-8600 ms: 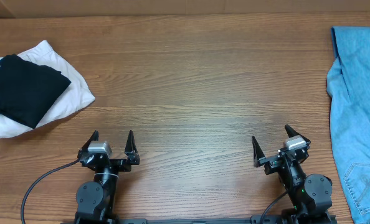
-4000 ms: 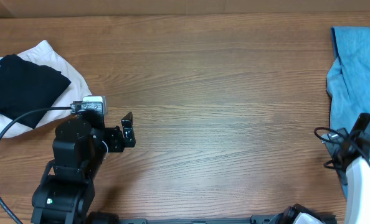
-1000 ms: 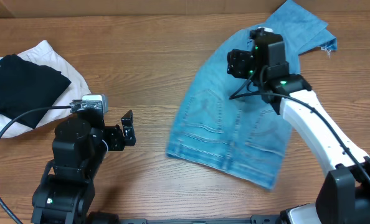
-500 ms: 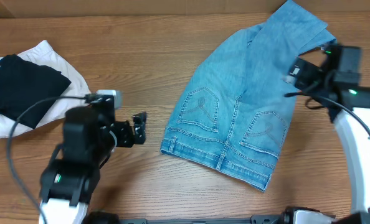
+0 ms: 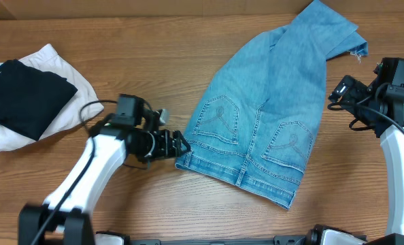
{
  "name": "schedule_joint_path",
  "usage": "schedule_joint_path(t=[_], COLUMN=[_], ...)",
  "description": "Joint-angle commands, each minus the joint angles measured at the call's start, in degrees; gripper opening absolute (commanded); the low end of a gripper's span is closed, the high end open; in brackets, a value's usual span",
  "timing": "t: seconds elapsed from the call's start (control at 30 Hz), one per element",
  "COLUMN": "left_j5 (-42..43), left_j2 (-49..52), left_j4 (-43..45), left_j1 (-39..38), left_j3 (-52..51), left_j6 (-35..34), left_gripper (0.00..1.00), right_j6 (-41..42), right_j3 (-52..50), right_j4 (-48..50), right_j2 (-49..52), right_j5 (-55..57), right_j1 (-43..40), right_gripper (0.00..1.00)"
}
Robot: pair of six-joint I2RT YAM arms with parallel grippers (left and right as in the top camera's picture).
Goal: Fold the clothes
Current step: 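Grasp the jeans waistband with the left gripper and pull it left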
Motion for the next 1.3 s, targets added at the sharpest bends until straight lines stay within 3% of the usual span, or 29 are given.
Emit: schedule_joint_path(t=[0.0,0.07,0.13,0.17,0.2,0.27,0.37,0.5,0.73,0.9,1.27], left_j5=[4.22,4.2,4.22,4.15,4.0,3.04,-0.9,-7.32,-8.92,-12.87,-13.38], left_j2=[4.57,7.13,9.03,9.79,10.36,10.75,10.01,6.95,1.68,1.6,1.55], left_j4=[0.11,0.83,1.99,2.4,2.64,2.62,0.96,-8.26,-26.47,-33.62,-41.38], left_j1=[-2.62,-3.85,-4.57,-4.68,-4.72,-4.7,-3.21,3.13,16.5,17.42,16.28], left_j3=[1.07,1.07,1.07,1.07,1.07,1.07,2.03,10.12,43.23,61.86,62.95], left_j6=[-0.72,-0.76,-0.85,-0.94,-0.92,-0.92,-0.85,1.05,7.32,8.68,13.33], left_gripper=[0.89,0.88,0.8,0.69,0.51,0.04,0.04,0.04,0.04,0.04,0.04], right_j6=[-0.24,-0.24,-0.24,-0.24,-0.24,-0.24,-0.44,-0.42,-0.42,-0.42,-1.75], right_j3=[1.42,1.42,1.42,1.42,1.42,1.42,1.42,1.42,1.42,1.42,1.42], right_j4=[0.13,0.13,0.13,0.11,0.09,-0.13,-0.57,-0.74,-0.7,-0.7,0.02], right_j2=[-0.24,-0.24,-0.24,-0.24,-0.24,-0.24,-0.24,-0.24,-0.15,-0.09,0.76], right_j5=[0.35,0.35,0.35,0.35,0.35,0.35,0.37,0.37,0.35,0.33,-4.57], right_j1=[-0.17,-0.17,-0.17,-0.17,-0.17,-0.17,-0.17,-0.17,-0.17,-0.17,-0.15], right_gripper=[1.0,1.0,1.0,1.0,1.0,1.0,1.0,1.0,1.0,1.0,1.0])
